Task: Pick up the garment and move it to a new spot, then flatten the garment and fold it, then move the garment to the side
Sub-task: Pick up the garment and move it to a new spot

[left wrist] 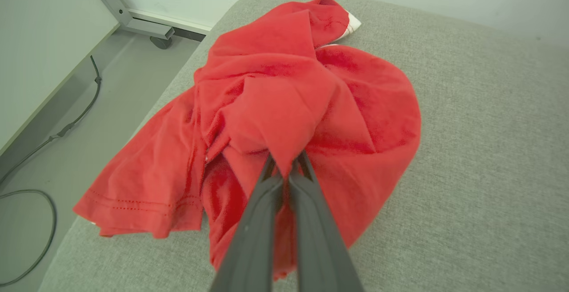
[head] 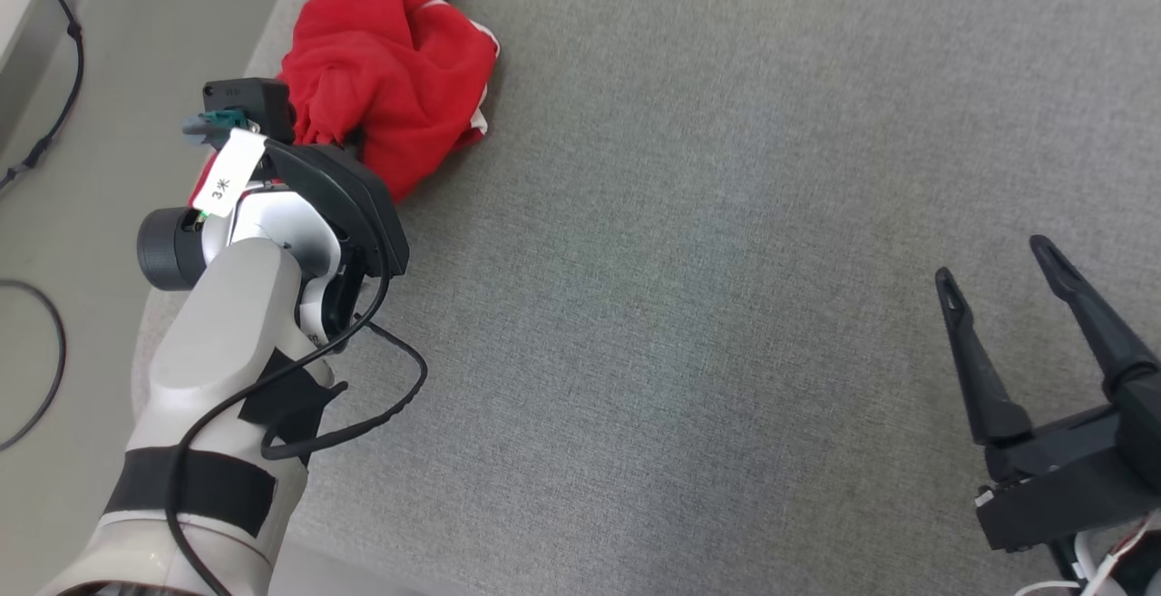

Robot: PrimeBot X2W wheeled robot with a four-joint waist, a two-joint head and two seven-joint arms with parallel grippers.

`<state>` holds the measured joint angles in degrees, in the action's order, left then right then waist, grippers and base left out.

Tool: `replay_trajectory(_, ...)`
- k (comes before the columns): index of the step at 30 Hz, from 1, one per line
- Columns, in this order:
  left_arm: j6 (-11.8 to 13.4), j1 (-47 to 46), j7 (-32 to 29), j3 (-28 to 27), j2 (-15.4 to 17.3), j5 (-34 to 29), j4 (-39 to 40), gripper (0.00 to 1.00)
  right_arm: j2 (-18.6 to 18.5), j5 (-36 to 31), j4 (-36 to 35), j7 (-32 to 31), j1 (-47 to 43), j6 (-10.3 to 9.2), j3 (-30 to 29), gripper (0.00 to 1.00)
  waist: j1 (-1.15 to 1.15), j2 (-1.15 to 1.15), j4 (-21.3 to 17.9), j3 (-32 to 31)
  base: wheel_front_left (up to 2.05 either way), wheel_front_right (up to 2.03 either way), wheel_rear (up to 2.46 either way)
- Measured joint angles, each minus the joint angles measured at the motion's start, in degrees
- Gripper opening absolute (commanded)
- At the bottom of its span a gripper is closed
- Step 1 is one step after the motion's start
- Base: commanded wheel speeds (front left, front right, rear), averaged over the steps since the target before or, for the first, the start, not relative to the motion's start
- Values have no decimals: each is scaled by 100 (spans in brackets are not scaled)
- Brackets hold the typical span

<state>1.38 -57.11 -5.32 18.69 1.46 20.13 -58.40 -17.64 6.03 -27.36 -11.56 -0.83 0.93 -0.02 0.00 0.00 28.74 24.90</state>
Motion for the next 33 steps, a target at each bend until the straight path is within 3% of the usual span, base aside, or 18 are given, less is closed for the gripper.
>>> replay_trajectory(8,-146,-3,211,130,-9,-3,-65,0,238,103,372,205,58,-26,187,100,0,0,-53,-376,0,0,0)
replay_trajectory(18,-449,14,430,721,-22,-243,-71,0,636,259,918,571,212,-99,425,100,-1,0,-318,-947,0,0,0)
replay_trajectory(23,-550,49,494,898,-9,-244,20,0,773,277,1079,748,229,-200,448,100,-1,-1,-615,-1217,0,0,0)
replay_trajectory(33,-644,417,477,1953,22,333,1127,0,959,270,1088,982,-120,-368,486,100,-1,-1,-1414,-1669,0,0,0)
